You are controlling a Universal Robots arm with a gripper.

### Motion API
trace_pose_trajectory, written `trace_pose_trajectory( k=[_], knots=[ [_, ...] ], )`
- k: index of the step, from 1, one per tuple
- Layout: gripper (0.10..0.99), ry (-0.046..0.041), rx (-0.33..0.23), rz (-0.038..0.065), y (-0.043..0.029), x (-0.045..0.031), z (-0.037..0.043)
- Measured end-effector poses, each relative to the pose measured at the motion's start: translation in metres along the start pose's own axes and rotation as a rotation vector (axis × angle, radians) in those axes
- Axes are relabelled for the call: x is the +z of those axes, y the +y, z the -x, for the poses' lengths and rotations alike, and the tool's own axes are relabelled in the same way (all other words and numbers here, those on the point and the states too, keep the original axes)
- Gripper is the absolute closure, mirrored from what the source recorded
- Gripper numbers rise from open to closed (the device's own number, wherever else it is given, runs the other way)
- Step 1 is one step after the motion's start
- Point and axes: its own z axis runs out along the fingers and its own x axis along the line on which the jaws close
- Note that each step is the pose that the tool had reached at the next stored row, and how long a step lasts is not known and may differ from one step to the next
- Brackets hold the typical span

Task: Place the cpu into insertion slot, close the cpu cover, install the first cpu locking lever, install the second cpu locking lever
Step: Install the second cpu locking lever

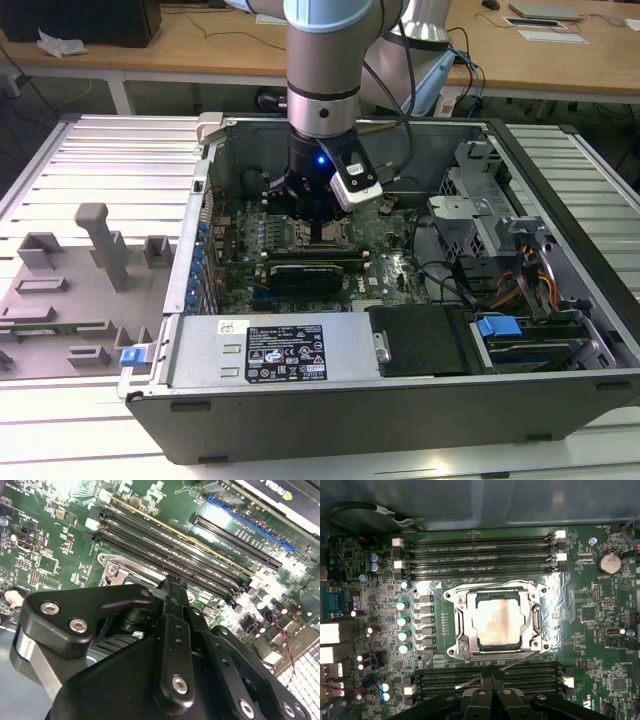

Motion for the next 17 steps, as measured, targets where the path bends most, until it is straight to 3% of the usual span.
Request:
trace_pose_trajectory(
  k=[6,7,10,17],
  knots=[
    [0.98,0.0022,0.001,0.039,-0.011,0.0054,-0.0022],
    [0.98,0.0033,0.002,0.059,-0.0135,0.0065,-0.0058],
    [0.98,0.005,0.002,0.09,-0.0193,0.01,-0.0081],
    [0.98,0.0072,0.003,0.131,-0.0226,0.0163,-0.0178]
  ],
)
